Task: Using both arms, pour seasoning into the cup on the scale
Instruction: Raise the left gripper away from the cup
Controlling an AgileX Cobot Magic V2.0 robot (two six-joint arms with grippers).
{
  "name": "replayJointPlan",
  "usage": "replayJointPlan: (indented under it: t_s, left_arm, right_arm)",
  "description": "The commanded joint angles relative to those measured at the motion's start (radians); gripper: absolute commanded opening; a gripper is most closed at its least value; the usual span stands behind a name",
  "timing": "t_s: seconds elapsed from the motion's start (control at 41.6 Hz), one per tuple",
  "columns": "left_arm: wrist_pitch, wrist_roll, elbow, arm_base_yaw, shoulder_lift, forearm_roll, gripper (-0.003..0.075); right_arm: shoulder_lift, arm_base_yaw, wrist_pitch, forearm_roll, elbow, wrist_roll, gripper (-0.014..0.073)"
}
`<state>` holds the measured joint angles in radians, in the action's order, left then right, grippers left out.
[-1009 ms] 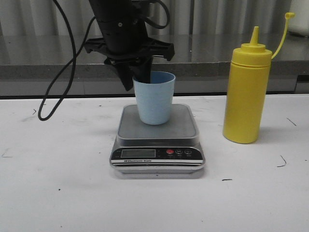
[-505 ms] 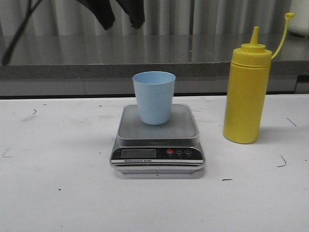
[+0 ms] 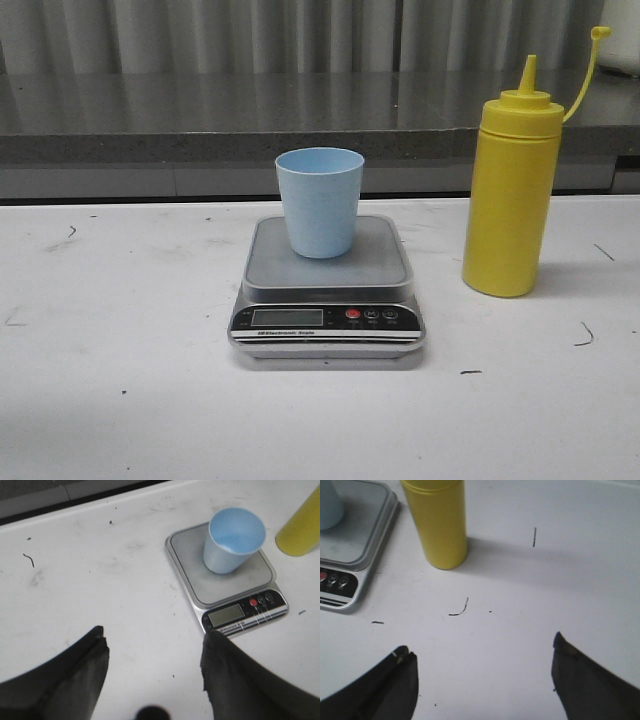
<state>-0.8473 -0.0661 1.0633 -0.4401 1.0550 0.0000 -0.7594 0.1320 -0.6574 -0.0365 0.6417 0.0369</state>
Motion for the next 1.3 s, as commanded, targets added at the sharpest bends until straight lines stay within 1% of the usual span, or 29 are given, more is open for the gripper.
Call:
replayJointPlan:
  t_s: [0.0,0.072,0.144,0.192,0.264,0.312,0.457,0.601,0.673,0.745,0.841,0.961,1.057,1.154,1.274]
  left_arm:
    - [0.070,0.002,-0.061,0.005,-0.112,-0.025,0.0398]
    - [0.070,0.002,-0.115,0.005,-0.174,-0.025,0.0398]
    - [0.070,0.002,-0.153,0.005,-0.222,-0.025,0.0398]
    - [0.070,0.002,-0.171,0.005,-0.251,-0.025,0.0398]
    - [0.063,0.002,-0.185,0.005,-0.282,-0.025,0.0398]
    - [0.058,0.002,-0.186,0.005,-0.294,-0.025,0.0398]
    - [0.056,0.002,-0.186,0.005,-0.299,-0.025,0.0398]
    - [0.056,0.002,-0.186,0.005,-0.296,-0.025,0.0398]
    - [0.056,0.002,-0.186,0.005,-0.296,-0.025,0.0398]
    - [0.056,0.002,-0.186,0.005,-0.296,-0.025,0.0398]
    - [0.056,0.002,-0.186,0.005,-0.296,-0.025,0.0398]
    - [0.056,0.002,-0.186,0.005,-0.296,-0.025,0.0398]
    - [0.056,0.002,-0.186,0.005,-0.296,-0.025,0.0398]
    - [0.056,0.002,-0.186,0.005,-0.296,-0.025,0.0398]
    - [0.056,0.002,-0.186,0.005,-0.296,-0.025,0.0398]
  right_arm:
    - [0.000,0.026,0.024,-0.007,0.064,0.017,0.0572]
    - [0.000,0.033,-0.022,-0.005,0.097,0.017,0.0572]
    - [0.000,0.033,-0.107,-0.005,0.144,0.017,0.0572]
    - [0.000,0.033,-0.191,-0.005,0.181,0.017,0.0572]
    - [0.000,0.033,-0.255,-0.005,0.227,0.017,0.0572]
    - [0.000,0.033,-0.263,-0.005,0.250,0.017,0.0572]
    - [-0.007,0.033,-0.226,-0.004,0.267,0.035,0.0572]
    - [-0.056,0.033,-0.284,-0.010,0.263,0.052,0.0572]
    - [-0.077,0.033,-0.283,-0.010,0.243,0.052,0.0572]
    - [-0.081,0.033,-0.232,-0.018,0.195,0.052,0.0572]
    - [-0.081,0.033,-0.096,-0.055,0.095,0.052,0.0572]
    - [-0.081,0.033,0.136,-0.123,-0.043,0.052,0.0572]
    - [-0.081,0.039,0.281,-0.157,-0.130,0.052,0.0572]
    - [-0.081,0.066,0.435,-0.164,-0.207,0.052,0.0572]
    - [-0.086,0.127,0.617,-0.162,-0.269,0.052,0.0572]
